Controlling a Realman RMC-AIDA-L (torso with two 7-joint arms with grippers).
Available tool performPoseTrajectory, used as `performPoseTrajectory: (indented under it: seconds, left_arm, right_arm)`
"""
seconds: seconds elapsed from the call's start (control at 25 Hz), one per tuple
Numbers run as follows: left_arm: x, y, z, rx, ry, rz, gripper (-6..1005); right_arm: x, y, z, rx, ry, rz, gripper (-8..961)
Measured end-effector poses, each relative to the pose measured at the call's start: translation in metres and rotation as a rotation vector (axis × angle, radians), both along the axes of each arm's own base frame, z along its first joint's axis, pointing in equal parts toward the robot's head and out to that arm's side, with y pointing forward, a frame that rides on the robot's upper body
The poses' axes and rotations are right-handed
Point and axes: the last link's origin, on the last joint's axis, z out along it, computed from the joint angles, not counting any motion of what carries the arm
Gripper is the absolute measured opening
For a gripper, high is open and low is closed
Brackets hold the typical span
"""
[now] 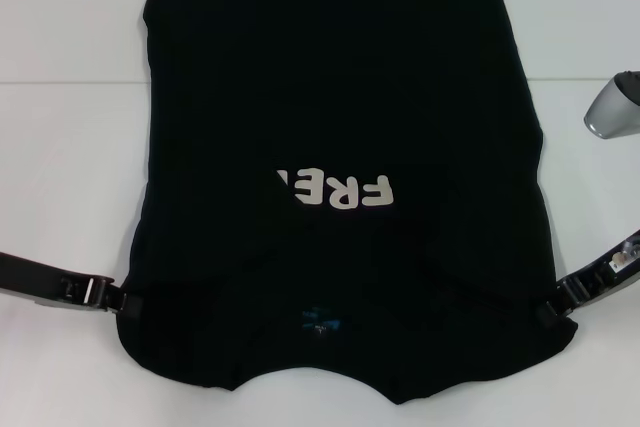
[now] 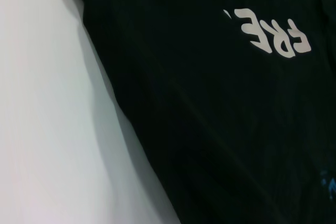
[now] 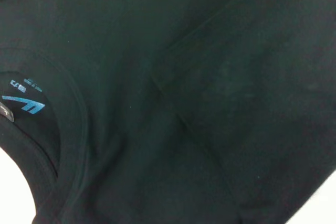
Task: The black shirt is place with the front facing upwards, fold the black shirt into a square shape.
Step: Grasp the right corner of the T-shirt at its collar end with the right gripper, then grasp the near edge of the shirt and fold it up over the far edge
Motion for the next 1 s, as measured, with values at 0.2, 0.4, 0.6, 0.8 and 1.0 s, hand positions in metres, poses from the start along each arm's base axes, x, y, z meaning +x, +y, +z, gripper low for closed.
performPoseTrajectory:
  seconds: [0.2, 0.4, 0.6, 0.8, 1.0]
  left_arm:
    - [0.0, 0.0, 0.0, 0.0, 0.001, 0.001, 16]
    - [-0.001, -0.001, 0.002, 0.0, -0.011, 0.007, 16]
    - [0.001, -0.006, 0.012, -0.029, -0.074, 0.026, 17]
    - [0.001, -0.022, 0.022, -0.158, -0.157, 0.072, 16]
    - [0.003, -0.05, 0.022, -0.324, -0.228, 0.089, 16]
  right_arm:
    - [0.0, 0.0, -0.001, -0.01, -0.02, 0.0, 130]
    - [-0.001, 0.0, 0.002, -0.015, -0.017, 0.001, 48]
    - [-0.001, -0.003, 0.016, -0.052, -0.004, 0.007, 32]
    - [0.003, -0.015, 0.04, -0.146, 0.033, 0.032, 33]
    - [0.012, -0.039, 0.053, -0.299, 0.071, 0.082, 33]
